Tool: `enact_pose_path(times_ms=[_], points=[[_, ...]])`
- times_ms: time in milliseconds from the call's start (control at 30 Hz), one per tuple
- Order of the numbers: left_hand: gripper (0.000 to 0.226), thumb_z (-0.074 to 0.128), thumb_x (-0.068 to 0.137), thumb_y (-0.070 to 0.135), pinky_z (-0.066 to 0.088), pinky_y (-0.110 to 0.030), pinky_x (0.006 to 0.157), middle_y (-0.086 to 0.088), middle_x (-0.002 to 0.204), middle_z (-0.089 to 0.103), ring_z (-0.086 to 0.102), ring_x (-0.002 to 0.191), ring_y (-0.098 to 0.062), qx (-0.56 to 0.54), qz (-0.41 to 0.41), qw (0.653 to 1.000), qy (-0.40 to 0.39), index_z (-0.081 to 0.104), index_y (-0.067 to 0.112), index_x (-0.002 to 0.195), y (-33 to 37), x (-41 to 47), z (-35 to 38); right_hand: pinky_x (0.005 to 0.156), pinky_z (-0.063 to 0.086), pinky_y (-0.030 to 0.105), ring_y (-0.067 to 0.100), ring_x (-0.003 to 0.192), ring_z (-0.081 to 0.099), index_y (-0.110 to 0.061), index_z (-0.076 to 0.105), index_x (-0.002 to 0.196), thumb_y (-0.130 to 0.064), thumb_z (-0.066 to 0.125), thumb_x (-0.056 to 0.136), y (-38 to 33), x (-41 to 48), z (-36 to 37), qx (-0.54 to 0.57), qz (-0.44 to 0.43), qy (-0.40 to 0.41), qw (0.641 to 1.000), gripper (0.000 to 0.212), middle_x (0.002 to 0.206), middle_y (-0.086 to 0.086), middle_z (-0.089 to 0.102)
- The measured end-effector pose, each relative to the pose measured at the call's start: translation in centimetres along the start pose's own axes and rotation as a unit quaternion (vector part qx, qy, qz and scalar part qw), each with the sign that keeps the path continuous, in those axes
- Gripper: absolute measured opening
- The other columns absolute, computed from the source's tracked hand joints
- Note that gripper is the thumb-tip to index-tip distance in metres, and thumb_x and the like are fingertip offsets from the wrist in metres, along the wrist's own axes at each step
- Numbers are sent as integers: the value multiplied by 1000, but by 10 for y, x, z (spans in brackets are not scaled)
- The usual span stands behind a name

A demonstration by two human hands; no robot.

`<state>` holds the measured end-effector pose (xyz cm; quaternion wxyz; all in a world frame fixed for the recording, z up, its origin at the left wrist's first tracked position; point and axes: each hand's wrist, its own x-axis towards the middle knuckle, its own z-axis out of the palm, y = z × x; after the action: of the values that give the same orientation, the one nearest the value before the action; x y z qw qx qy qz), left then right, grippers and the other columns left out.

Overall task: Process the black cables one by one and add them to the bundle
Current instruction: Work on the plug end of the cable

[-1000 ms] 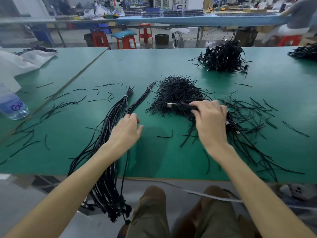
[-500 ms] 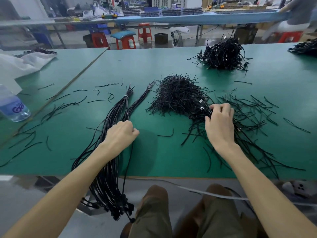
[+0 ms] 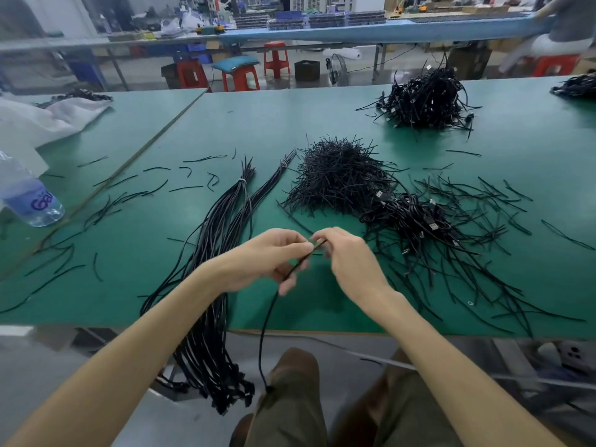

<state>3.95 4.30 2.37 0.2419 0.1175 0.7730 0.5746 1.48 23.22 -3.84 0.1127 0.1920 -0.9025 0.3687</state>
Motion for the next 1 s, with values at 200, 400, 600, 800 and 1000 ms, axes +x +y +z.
enact_pose_path(times_ms=[200,400,600,800,1000], points=[[18,57,100,19,34,-17,46,4,78,51,36,50,-7,-275,101,953,74,61,10,116,-10,-6,-50,69,53,37,15,66,65,-21,69,96,-8,42,105,29,7,-24,97,169,138,971,32,79,-5,69],[22,48,103,11,43,-13,52,1,103,62,48,65,-3,-514,143,840,104,61,9,120,-24,-4,-65,66,47,28,14,65,64,-20,65,89,-16,41,109,44,-1,-33,132,231,155,951,31,78,1,68],[52,46,90,-10,53,-20,65,-12,126,66,68,94,-12,-507,141,835,159,50,-7,142,-36,14,-48,92,42,39,29,116,47,-12,46,143,-16,54,103,32,-1,-28,-41,182,92,978,41,125,9,57],[42,45,98,-7,45,-19,57,-7,109,70,63,78,-13,-331,95,936,75,61,-1,136,-31,20,-34,113,26,49,31,141,27,-9,14,160,-19,76,87,-2,2,-28,-223,81,151,960,97,155,14,30],[36,47,102,0,34,-20,55,-7,106,68,58,74,-17,-199,93,975,-13,66,5,132,-27,22,-14,121,14,44,21,145,29,-14,21,160,-17,59,97,-23,5,-12,-273,-56,50,959,74,155,2,38]])
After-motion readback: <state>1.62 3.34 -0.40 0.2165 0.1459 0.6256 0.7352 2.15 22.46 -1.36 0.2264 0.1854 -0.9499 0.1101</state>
